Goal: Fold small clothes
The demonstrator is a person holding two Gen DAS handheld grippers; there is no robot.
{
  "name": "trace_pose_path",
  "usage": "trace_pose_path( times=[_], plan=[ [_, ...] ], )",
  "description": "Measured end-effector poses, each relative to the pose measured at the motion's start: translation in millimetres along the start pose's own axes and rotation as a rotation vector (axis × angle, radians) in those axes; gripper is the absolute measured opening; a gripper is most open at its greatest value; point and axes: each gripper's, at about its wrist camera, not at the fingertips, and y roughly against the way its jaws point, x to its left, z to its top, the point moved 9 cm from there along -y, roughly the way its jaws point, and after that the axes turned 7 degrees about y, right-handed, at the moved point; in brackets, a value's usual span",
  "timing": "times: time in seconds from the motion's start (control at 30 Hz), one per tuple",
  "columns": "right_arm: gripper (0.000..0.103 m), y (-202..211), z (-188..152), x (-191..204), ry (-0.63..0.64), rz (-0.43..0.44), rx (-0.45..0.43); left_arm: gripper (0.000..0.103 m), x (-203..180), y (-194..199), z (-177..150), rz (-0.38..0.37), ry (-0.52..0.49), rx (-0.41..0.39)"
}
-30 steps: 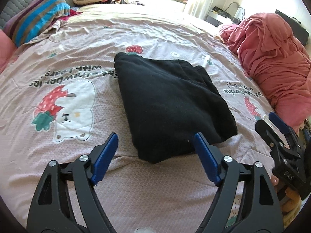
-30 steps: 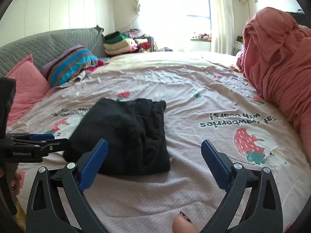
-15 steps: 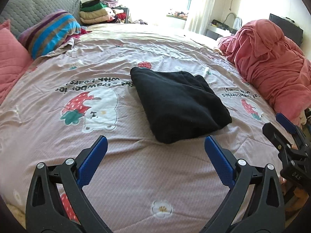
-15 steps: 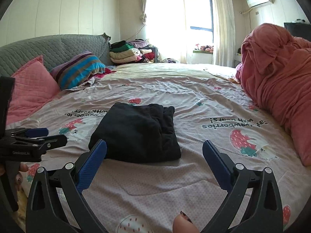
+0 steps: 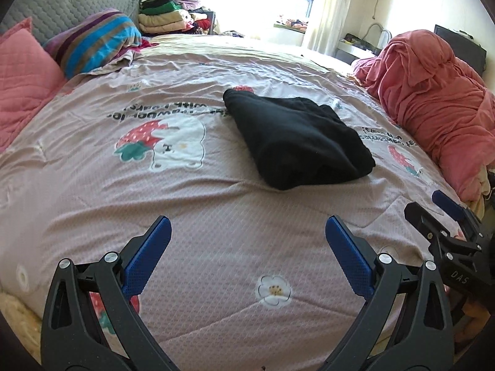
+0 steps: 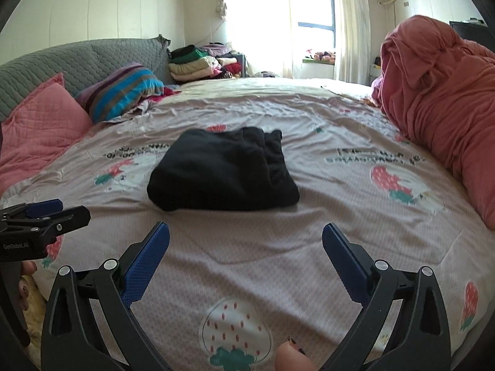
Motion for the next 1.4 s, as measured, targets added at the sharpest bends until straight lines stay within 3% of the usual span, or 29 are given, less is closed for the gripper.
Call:
trace_pose_path(
  times=[0.37, 1.4],
  plan=[
    [0.098, -13.9, -19.9, 6.2, 0.016, -0.019, 0.066, 0.094, 12.6, -6.2, -14.3, 0.023, 0.020, 0.023],
    [0.098, -16.1, -25.7, 2.1, -0.009, -0.018, 0.101, 0.094, 16.5, -6.5, -19.5, 0.065, 0.004, 0.043]
  ],
)
